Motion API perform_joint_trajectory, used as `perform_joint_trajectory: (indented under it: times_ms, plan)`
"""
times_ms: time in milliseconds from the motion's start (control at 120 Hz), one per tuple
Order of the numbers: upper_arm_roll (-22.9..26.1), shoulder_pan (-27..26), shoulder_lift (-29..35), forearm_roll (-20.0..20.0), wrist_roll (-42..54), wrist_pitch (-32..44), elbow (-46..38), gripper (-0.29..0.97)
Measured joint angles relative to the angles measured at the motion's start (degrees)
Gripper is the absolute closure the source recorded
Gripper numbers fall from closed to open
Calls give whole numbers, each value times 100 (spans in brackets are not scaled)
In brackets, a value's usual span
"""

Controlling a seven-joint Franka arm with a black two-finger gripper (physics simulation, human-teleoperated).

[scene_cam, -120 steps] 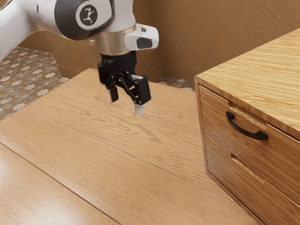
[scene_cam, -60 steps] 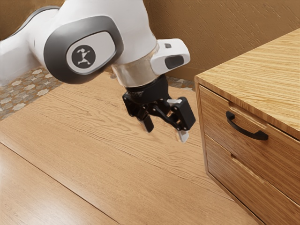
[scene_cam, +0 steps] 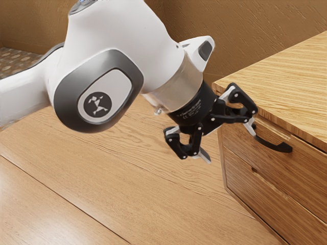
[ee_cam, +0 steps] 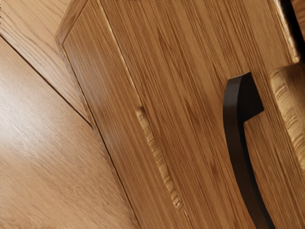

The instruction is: Pull the drawer handle with one arm to open the drawer

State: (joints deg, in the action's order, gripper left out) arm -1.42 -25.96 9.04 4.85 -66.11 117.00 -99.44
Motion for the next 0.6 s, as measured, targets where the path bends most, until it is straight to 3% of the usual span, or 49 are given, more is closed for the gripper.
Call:
perform_joint_trajectory:
  times_ms: [275, 600]
  plan:
    - [10, 7, -27, 28, -1518, 349, -55, 0]
    - [10, -31, -23, 97, -2616, 447, -218, 0]
